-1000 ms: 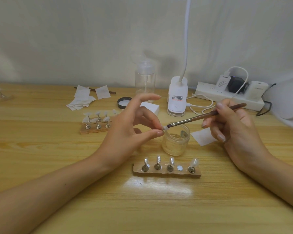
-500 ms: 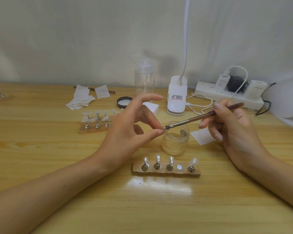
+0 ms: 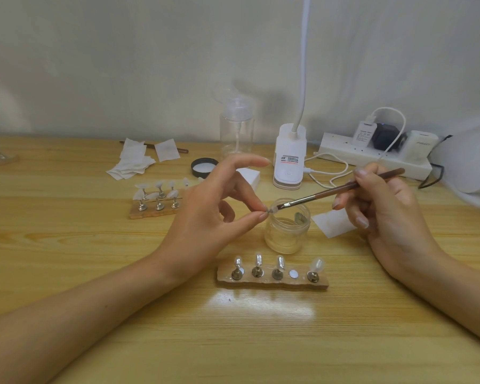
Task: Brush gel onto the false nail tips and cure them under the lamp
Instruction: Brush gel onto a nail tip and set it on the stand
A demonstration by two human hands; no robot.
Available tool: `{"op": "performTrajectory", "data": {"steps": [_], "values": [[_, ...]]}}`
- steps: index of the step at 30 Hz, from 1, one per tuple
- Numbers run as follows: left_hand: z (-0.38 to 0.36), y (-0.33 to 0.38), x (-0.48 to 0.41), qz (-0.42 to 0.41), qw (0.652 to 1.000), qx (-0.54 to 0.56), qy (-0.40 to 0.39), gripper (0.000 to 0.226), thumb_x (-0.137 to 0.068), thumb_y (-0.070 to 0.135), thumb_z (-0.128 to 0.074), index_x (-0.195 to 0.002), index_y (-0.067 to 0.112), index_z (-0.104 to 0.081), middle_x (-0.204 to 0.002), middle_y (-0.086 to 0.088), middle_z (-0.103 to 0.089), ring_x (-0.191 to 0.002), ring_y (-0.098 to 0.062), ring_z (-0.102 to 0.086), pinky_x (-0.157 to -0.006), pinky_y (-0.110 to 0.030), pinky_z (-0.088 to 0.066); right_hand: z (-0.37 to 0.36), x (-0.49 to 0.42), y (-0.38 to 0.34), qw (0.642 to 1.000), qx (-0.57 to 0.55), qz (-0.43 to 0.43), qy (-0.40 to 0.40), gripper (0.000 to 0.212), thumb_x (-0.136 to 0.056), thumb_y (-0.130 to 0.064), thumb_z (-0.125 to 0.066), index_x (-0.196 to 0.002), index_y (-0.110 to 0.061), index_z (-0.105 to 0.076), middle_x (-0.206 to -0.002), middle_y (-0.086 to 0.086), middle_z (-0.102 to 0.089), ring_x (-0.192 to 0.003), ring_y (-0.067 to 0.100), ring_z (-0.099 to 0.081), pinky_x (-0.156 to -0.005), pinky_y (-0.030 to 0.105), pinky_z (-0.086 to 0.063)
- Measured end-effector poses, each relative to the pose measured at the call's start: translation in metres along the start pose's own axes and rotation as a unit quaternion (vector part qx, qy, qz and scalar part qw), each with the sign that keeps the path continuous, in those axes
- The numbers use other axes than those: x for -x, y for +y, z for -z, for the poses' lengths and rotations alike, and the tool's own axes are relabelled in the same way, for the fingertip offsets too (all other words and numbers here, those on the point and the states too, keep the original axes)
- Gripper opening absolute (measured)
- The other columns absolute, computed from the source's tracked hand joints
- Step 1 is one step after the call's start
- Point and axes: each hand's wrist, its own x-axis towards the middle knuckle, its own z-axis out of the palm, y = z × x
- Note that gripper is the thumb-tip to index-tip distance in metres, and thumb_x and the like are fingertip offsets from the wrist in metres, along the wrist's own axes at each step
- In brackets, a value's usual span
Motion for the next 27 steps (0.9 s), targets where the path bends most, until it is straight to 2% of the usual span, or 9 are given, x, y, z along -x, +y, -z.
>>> {"op": "performTrajectory", "data": {"steps": [2,6,9,12,14,17,20,23,27], "values": [[-0.0002,0.0001,-0.0001,-0.005,1.000,0.000,-0.001,0.057,-0.087,0.005,-0.077,-0.133,0.028,-0.053,-0.084,0.008,-0.070,-0.090,-0.019,-0.070,-0.057,-0.032,-0.052,0.0005,0.0002,0.0001,1.000,-0.007,0.010,-0.016,0.023,-0.092,-0.033,-0.060,-0.074,-0.024,-0.049,-0.065,0.007,-0.070,-0.037,0.008,-0.035,-0.041,0.017,-0.025],[-0.0004,0.0003,0.0002,-0.008,1.000,0.003,0.001,0.057,-0.086,0.005,-0.077,-0.131,0.031,-0.053,-0.084,0.007,-0.070,-0.091,-0.016,-0.071,-0.060,-0.028,-0.053,-0.0008,0.0011,0.0002,1.000,0.013,0.011,-0.025,0.021,-0.087,-0.038,-0.059,-0.071,-0.027,-0.051,-0.068,0.009,-0.070,-0.037,0.008,-0.035,-0.043,0.027,-0.018],[-0.0004,0.0004,0.0005,-0.007,1.000,0.003,0.001,0.058,-0.085,0.004,-0.077,-0.131,0.030,-0.053,-0.083,0.007,-0.070,-0.092,-0.015,-0.071,-0.061,-0.025,-0.053,0.0011,-0.0001,0.0003,1.000,0.001,0.006,-0.004,0.020,-0.084,-0.037,-0.060,-0.072,-0.025,-0.050,-0.064,0.008,-0.069,-0.036,0.009,-0.033,-0.041,0.020,-0.023],[-0.0003,0.0006,0.0009,-0.006,1.000,0.003,0.001,0.058,-0.085,0.002,-0.078,-0.131,0.030,-0.053,-0.083,0.007,-0.070,-0.092,-0.014,-0.071,-0.061,-0.024,-0.053,0.0011,0.0001,-0.0002,0.999,-0.012,0.017,-0.037,0.025,-0.092,-0.033,-0.060,-0.070,-0.027,-0.053,-0.065,0.008,-0.069,-0.036,0.008,-0.034,-0.041,0.015,-0.031],[-0.0002,0.0007,0.0010,-0.006,1.000,0.002,0.001,0.058,-0.085,0.002,-0.077,-0.131,0.029,-0.053,-0.083,0.007,-0.070,-0.092,-0.014,-0.071,-0.061,-0.024,-0.053,-0.0006,0.0008,-0.0006,0.999,-0.002,0.015,-0.052,0.026,-0.091,-0.035,-0.059,-0.067,-0.030,-0.055,-0.066,0.008,-0.070,-0.036,0.009,-0.035,-0.041,0.015,-0.029],[-0.0003,0.0005,0.0007,-0.006,1.000,0.002,0.000,0.057,-0.086,0.002,-0.077,-0.131,0.029,-0.054,-0.084,0.006,-0.069,-0.092,-0.016,-0.071,-0.060,-0.030,-0.054,-0.0009,0.0006,-0.0007,1.000,0.007,0.005,-0.019,0.021,-0.087,-0.035,-0.060,-0.069,-0.027,-0.052,-0.064,0.008,-0.068,-0.037,0.009,-0.033,-0.042,0.020,-0.024],[-0.0008,0.0004,0.0008,-0.007,1.000,0.000,0.000,0.057,-0.086,0.003,-0.077,-0.131,0.029,-0.054,-0.084,0.007,-0.069,-0.093,-0.017,-0.070,-0.059,-0.032,-0.054,0.0013,-0.0005,0.0000,1.000,-0.010,0.014,-0.018,0.023,-0.091,-0.031,-0.060,-0.072,-0.024,-0.049,-0.063,0.008,-0.068,-0.036,0.008,-0.033,-0.043,0.016,-0.030],[-0.0007,0.0003,0.0009,-0.010,1.000,-0.003,-0.001,0.055,-0.087,0.004,-0.076,-0.131,0.028,-0.054,-0.084,0.008,-0.069,-0.093,-0.017,-0.070,-0.058,-0.031,-0.052,0.0005,0.0001,0.0005,0.999,-0.001,0.023,-0.049,0.026,-0.093,-0.032,-0.057,-0.067,-0.030,-0.056,-0.067,0.009,-0.070,-0.037,0.009,-0.035,-0.041,0.016,-0.032],[-0.0001,0.0003,0.0005,-0.012,1.000,-0.009,-0.002,0.056,-0.087,0.004,-0.077,-0.131,0.029,-0.054,-0.084,0.008,-0.069,-0.094,-0.018,-0.070,-0.058,-0.030,-0.051,0.0003,0.0002,0.0011,1.000,0.005,0.014,-0.017,0.021,-0.087,-0.035,-0.059,-0.068,-0.028,-0.053,-0.063,0.009,-0.068,-0.038,0.009,-0.034,-0.042,0.015,-0.031]]}}
